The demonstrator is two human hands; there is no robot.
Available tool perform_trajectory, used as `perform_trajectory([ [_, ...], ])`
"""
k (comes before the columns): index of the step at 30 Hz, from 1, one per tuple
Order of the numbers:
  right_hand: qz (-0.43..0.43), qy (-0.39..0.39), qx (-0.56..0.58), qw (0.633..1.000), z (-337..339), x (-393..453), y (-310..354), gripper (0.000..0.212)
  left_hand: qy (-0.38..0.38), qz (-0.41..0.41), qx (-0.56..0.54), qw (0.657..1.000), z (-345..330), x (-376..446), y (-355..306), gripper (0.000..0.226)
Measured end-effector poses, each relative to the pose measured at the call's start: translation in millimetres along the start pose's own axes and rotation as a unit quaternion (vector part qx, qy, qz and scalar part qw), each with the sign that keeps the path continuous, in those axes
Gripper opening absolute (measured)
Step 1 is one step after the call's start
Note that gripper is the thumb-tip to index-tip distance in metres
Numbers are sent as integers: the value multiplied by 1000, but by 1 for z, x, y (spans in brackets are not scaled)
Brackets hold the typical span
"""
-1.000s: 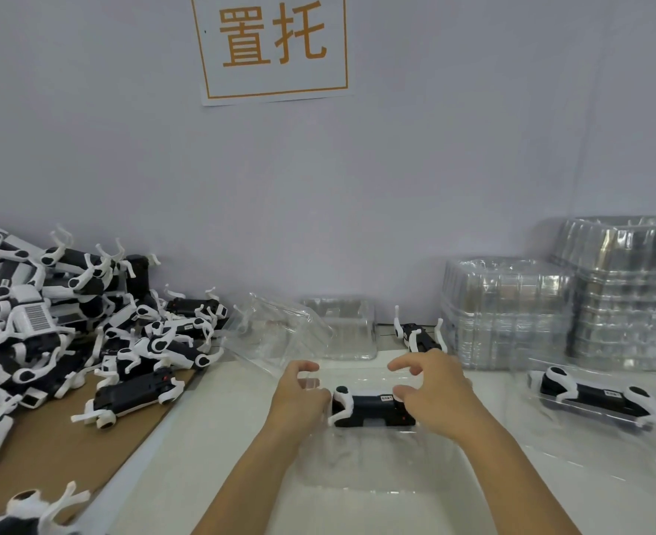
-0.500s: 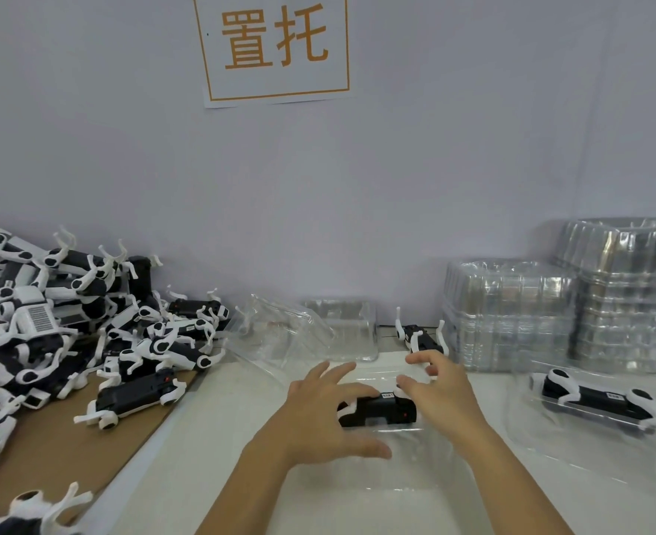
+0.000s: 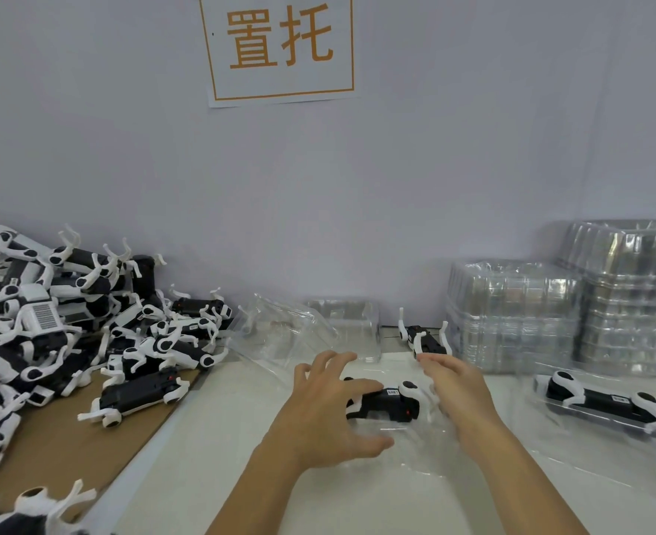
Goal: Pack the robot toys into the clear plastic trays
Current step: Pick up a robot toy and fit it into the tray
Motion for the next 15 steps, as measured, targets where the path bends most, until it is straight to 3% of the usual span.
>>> perform_trajectory([
  [7, 40, 9, 34, 999, 0, -2, 11, 21, -1, -3, 15, 1000, 1, -1, 0, 79],
  [11, 56, 20, 36, 998, -2, -4, 15, 24, 47, 21, -18, 999, -7, -2, 6, 84],
  [15, 177, 27, -152, 972, -17, -17, 40, 39, 87, 65, -32, 994, -16, -2, 14, 84],
])
Point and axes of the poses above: each hand's wrist, its own x-axis towards the middle knuckle, its own z-axis out of the back of the hand, y = z × x, the point moved 10 cm from there along x, towards the middle knuckle, and after that the axes turned 6 degrees about x, right-handed, at the moved point
